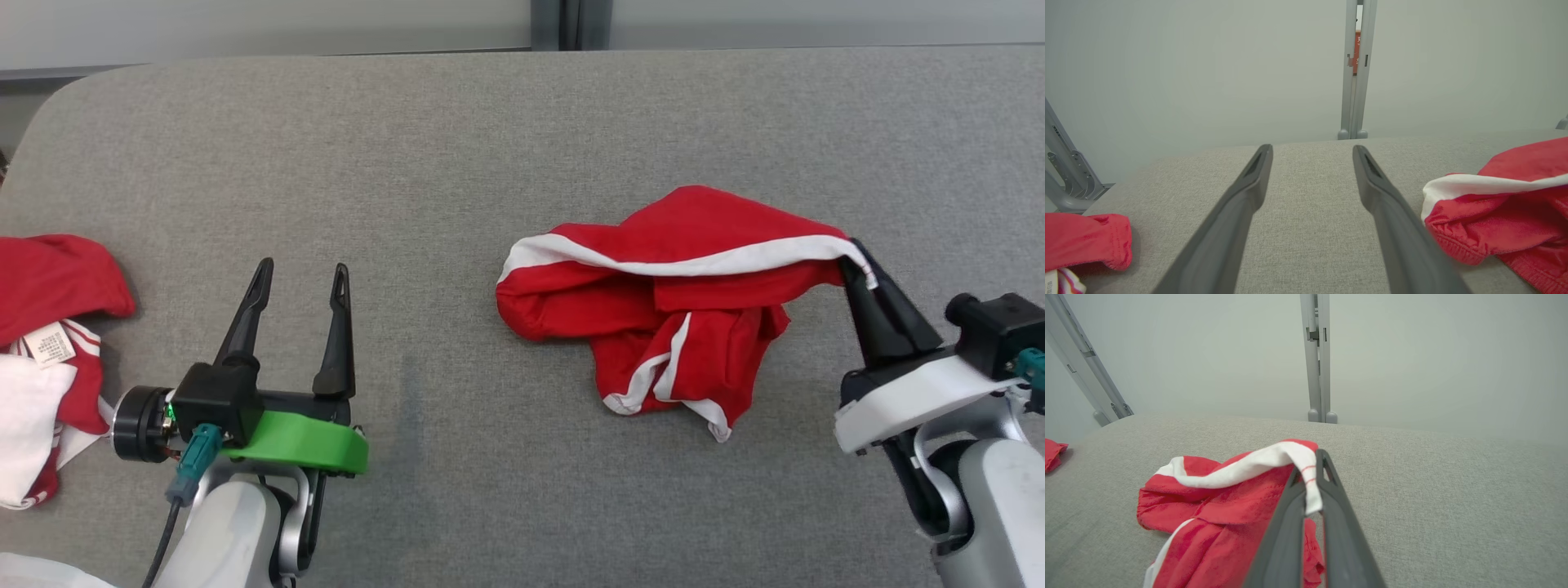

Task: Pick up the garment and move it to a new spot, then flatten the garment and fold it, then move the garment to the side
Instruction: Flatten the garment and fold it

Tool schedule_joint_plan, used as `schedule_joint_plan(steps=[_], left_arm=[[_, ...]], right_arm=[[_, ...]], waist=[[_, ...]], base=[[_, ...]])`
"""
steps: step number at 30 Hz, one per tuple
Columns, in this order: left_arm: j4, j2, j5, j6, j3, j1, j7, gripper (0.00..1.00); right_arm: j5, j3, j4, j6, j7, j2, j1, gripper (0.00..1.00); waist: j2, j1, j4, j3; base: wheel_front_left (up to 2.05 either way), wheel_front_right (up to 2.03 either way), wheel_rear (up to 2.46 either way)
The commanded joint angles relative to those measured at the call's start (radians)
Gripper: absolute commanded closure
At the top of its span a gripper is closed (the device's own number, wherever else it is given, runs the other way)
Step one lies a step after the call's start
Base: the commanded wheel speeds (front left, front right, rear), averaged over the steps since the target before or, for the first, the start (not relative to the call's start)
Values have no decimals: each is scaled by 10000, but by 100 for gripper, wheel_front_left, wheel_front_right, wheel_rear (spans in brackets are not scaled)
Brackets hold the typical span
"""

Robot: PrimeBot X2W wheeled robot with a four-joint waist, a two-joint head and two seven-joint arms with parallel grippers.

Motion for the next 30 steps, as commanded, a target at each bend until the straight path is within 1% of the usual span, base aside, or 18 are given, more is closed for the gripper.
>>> schedule_joint_plan(steps=[1, 5, 8, 11, 14, 16, 17, 18, 19, 23, 27, 30], left_arm=[[-25, -37, 59, -44, 35, -154, -16, 0], [-24, -63, 123, -113, 96, -224, -15, 0], [5, -121, 195, -161, 152, -241, -16, 0], [35, -171, 249, -203, 190, -252, -16, 0], [57, -215, 290, -228, 215, -272, -16, 0], [96, -229, 309, -256, 241, -257, -16, 0], [112, -232, 326, -255, 254, -240, -16, 0], [123, -235, 331, -262, 272, -211, -16, 0], [140, -238, 333, -263, 293, -165, -16, 0], [177, -253, 329, -227, 377, 46, -16, 0], [184, -264, 301, -168, 475, 256, -17, 0], [130, -276, 281, -122, 566, 422, -17, 0]], right_arm=[[-110, -236, -55, -10, -63, -140, -75, 100], [-184, -981, 90, -10, -16, -394, 109, 100], [-36, -1506, 634, -10, -25, -436, 415, 100], [52, -1639, 1389, -10, -163, -310, 631, 100], [103, -1588, 2274, -10, -449, -244, 624, 100], [147, -1463, 2722, -10, -696, -91, 464, 100], [129, -1384, 2897, -10, -857, -69, 365, 79], [101, -1330, 2988, -10, -983, -59, 296, 65], [100, -1277, 3048, -10, -1182, -28, 223, 0], [134, -1039, 2860, -10, -1626, 98, 145, 0], [36, -833, 2249, -10, -1795, 208, 376, 0], [-78, -719, 1574, -10, -1847, 307, 547, 0]], waist=[[0, 0, -165, 93], [0, 0, -285, 188], [0, 0, -345, 255], [0, 0, -352, 292], [0, 0, -345, 315], [0, 0, -357, 304], [0, 0, -366, 287], [0, 0, -375, 268], [0, 0, -388, 233], [0, 0, -461, 74], [0, 0, -512, -125], [0, 0, -525, -276]], base=[[0, 0, 0], [0, 0, 0], [0, 0, 0], [0, 0, 0], [0, 0, 0], [0, 0, 0], [0, 0, 0], [0, 0, 0], [0, 0, 0], [0, 0, 0], [0, 0, 0], [0, 0, 0]])
